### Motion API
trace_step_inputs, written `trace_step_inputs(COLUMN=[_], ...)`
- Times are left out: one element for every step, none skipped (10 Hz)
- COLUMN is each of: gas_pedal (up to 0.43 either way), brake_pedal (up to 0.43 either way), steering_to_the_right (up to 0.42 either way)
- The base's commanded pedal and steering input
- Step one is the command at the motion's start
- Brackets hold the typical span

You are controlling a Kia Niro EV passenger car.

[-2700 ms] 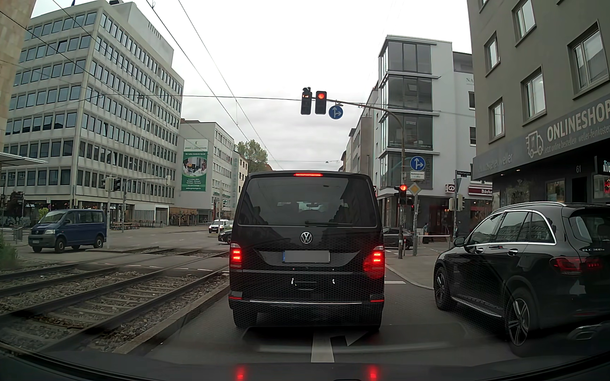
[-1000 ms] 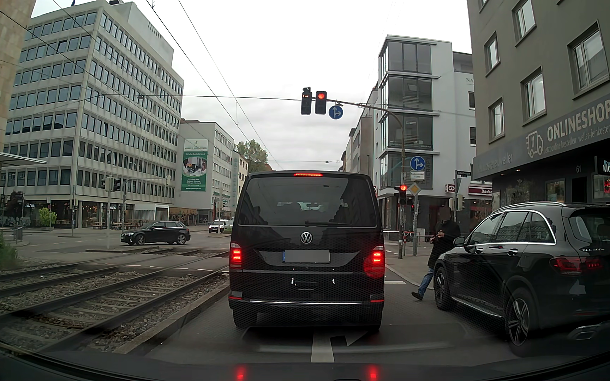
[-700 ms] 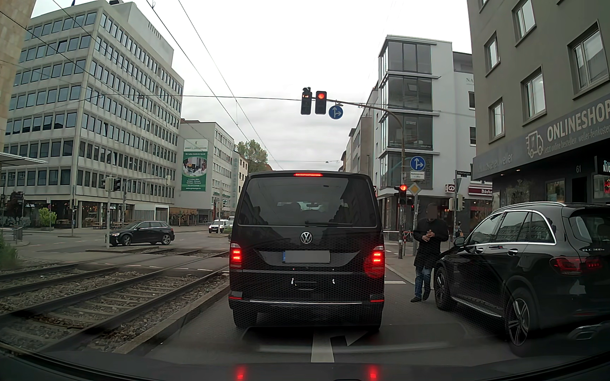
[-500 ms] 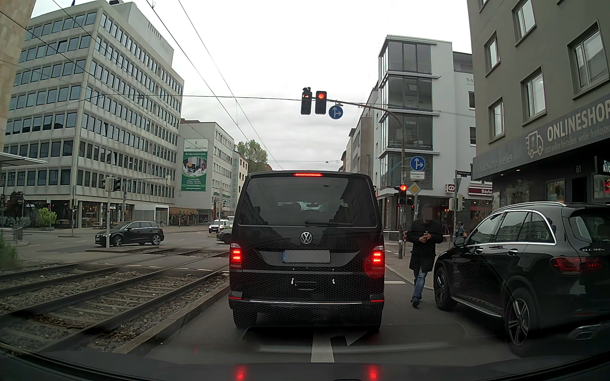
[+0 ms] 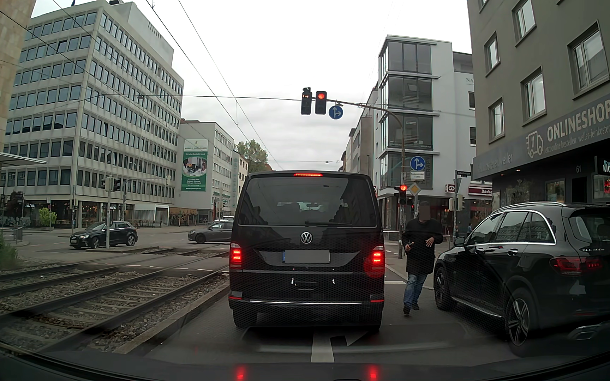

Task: Follow the waypoints while adhering to traffic rules and regulations

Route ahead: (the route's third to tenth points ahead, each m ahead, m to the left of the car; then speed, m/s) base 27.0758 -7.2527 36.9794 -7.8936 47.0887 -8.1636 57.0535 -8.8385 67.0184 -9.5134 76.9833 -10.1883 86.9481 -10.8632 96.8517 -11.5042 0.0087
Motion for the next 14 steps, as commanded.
trace_step_inputs(gas_pedal=[0.0, 0.0, 0.0, 0.0, 0.0, 0.0, 0.0, 0.0, 0.0, 0.0, 0.0, 0.0, 0.0, 0.0], brake_pedal=[0.293, 0.287, 0.293, 0.293, 0.293, 0.287, 0.293, 0.299, 0.305, 0.305, 0.305, 0.305, 0.311, 0.305], steering_to_the_right=[-0.01, -0.01, -0.01, -0.01, -0.01, -0.01, -0.01, -0.01, -0.012, -0.012, -0.013, -0.014, -0.014, -0.014])
